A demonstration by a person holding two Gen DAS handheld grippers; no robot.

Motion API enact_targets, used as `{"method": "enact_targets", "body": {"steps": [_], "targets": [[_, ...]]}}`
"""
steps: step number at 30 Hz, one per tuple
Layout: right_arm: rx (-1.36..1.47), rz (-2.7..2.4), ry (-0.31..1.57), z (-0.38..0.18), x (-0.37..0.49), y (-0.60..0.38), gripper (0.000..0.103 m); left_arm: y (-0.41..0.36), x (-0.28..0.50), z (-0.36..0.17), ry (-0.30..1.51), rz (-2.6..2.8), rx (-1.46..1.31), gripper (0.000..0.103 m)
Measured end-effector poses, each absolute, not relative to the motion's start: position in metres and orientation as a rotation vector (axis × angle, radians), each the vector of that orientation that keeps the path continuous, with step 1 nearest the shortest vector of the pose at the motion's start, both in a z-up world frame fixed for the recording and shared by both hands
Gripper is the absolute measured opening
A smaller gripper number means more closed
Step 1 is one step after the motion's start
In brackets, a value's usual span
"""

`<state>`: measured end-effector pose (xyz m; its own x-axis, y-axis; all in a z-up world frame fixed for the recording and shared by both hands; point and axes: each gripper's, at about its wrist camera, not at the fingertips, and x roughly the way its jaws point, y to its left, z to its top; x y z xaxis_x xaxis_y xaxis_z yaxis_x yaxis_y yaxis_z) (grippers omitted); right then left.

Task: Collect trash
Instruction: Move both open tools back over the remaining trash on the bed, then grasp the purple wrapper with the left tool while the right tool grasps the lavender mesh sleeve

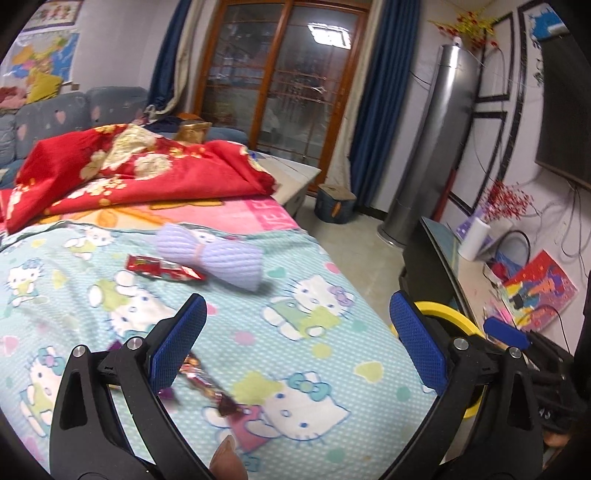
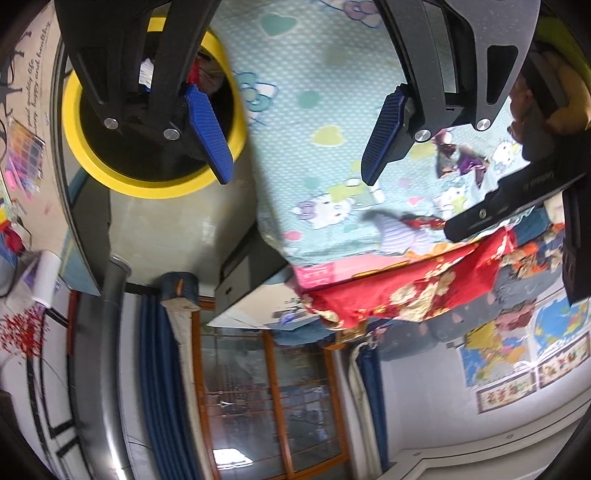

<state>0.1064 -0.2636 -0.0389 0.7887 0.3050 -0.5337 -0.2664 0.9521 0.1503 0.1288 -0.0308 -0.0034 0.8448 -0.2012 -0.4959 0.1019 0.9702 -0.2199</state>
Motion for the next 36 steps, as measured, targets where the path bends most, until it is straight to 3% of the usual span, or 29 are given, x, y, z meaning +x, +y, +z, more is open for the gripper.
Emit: {"method": "enact_targets", "body": {"steps": [19,36], "targets": [[-0.029,0.496,0.618,-0.032,0.136,-0.166,0.070,0.074,0.115,0.003,0.542,0.041,-0.224,0.091],[-0.073,0.519,0.633,-0.042,0.195,-0.111,0.070,0.130,0.103,-0.034,0.640,0.068,-0.270,0.091]]}}
